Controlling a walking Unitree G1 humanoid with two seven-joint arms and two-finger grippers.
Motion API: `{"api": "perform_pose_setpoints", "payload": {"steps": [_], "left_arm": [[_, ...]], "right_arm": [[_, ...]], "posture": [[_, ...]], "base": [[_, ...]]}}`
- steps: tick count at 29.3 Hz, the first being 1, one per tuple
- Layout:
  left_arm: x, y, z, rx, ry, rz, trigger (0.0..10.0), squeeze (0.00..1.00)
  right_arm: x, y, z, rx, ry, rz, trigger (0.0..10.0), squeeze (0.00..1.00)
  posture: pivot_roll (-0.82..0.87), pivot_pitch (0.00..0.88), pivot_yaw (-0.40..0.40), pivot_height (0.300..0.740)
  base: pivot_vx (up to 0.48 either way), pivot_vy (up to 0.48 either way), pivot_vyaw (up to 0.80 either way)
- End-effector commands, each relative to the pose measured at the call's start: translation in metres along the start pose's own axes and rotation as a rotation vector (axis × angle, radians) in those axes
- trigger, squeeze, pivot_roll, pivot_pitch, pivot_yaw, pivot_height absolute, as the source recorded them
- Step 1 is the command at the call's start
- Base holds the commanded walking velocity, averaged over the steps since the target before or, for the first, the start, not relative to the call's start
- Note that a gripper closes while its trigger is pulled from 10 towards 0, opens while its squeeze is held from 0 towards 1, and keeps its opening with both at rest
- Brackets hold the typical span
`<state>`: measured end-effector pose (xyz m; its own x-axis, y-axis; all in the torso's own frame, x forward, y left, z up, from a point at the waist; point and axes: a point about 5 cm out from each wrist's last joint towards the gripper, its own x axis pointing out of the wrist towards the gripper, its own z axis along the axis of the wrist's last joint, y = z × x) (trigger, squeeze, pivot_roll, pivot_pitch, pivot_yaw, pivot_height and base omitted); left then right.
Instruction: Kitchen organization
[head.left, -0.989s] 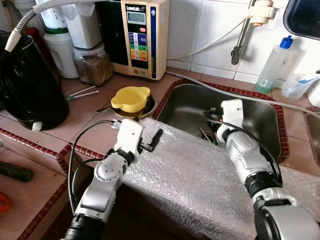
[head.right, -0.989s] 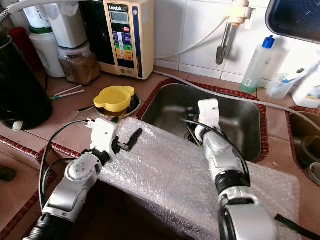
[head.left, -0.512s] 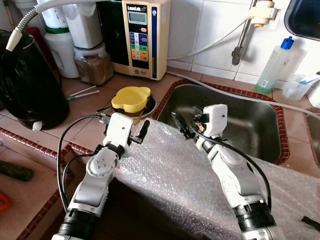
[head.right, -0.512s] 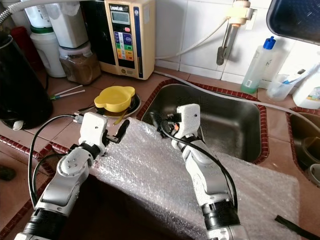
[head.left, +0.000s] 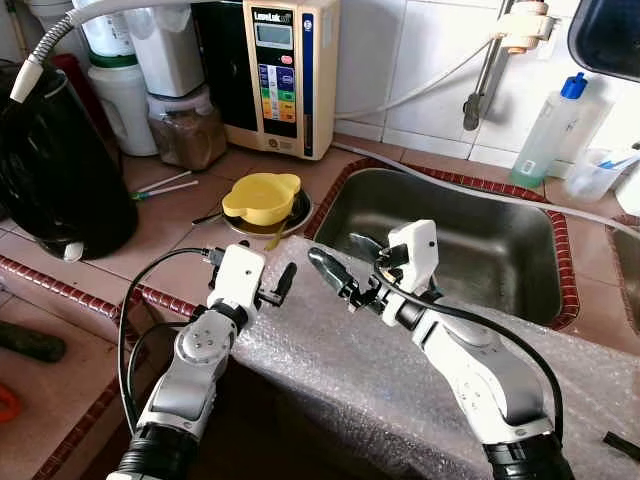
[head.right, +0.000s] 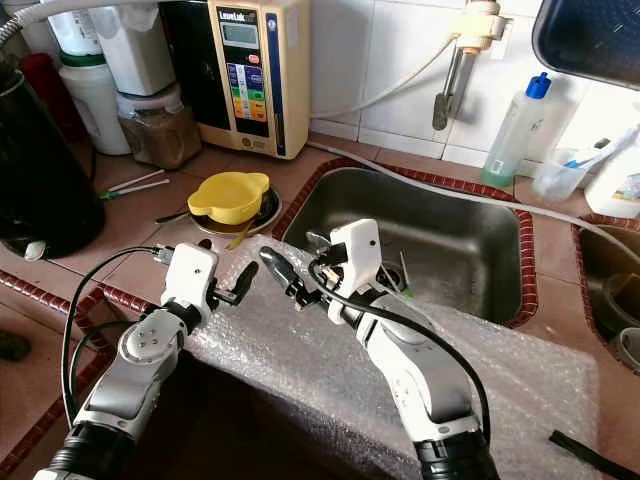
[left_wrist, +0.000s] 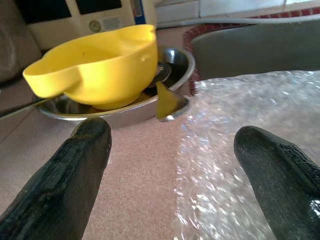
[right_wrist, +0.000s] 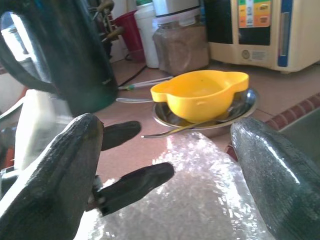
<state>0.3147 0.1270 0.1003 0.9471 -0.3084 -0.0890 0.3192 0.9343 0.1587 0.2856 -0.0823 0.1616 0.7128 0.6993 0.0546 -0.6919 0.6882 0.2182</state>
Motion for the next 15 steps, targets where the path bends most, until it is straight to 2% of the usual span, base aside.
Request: {"api": "perform_pose_setpoints", "payload": {"steps": [1,2,3,6,7,12,13,14,15], "left_arm": [[0.003,0.003,0.002,-0.028,0.005,0.021,10.0,0.00],[0.004,0.003,0.003,-0.040,-0.002,0.025,8.9,0.00],[0.006,0.004,0.007,-0.051,-0.016,0.023,8.8,0.00],[0.009,0.005,0.009,-0.051,-0.023,0.024,9.1,0.00],[0.010,0.004,0.009,-0.054,-0.024,0.024,10.0,0.00],[0.015,0.004,0.009,-0.093,-0.006,0.030,10.0,0.00],[0.016,0.007,0.010,-0.147,0.008,0.049,2.7,0.00],[0.017,0.008,0.011,-0.169,0.012,0.057,2.7,0.00],[0.018,0.007,0.011,-0.193,0.012,0.052,1.8,0.00]], "right_arm": [[-0.001,0.004,0.002,-0.002,0.003,0.021,10.0,0.00],[-0.001,0.005,0.002,-0.003,0.007,0.024,10.0,0.00],[-0.001,0.006,0.001,-0.003,0.010,0.028,10.0,0.00],[-0.001,0.007,0.000,-0.003,0.014,0.031,10.0,0.00],[-0.001,0.008,0.001,-0.002,0.016,0.033,10.0,0.00],[0.000,0.010,0.001,0.000,0.020,0.035,10.0,0.00],[0.000,0.014,0.002,0.020,0.022,0.068,10.0,0.00],[-0.001,0.017,0.003,0.031,0.023,0.089,10.0,0.00],[-0.003,0.019,0.003,0.043,0.028,0.114,10.0,0.00]], "posture": [[-0.01,0.000,0.017,0.740],[0.00,0.000,0.017,0.740],[0.00,0.000,0.017,0.740],[0.00,0.000,0.017,0.740],[0.00,0.000,0.016,0.740],[-0.01,0.000,0.021,0.740],[-0.01,0.000,0.022,0.740],[-0.01,0.000,0.022,0.740],[-0.01,0.000,0.016,0.740]], "base": [[0.000,0.000,0.00],[0.000,0.000,0.00],[0.000,0.000,0.00],[0.000,0.000,0.00],[0.000,0.000,0.00],[0.000,0.000,0.00],[0.000,0.000,0.00],[0.000,0.000,0.00],[0.000,0.000,0.00]]}}
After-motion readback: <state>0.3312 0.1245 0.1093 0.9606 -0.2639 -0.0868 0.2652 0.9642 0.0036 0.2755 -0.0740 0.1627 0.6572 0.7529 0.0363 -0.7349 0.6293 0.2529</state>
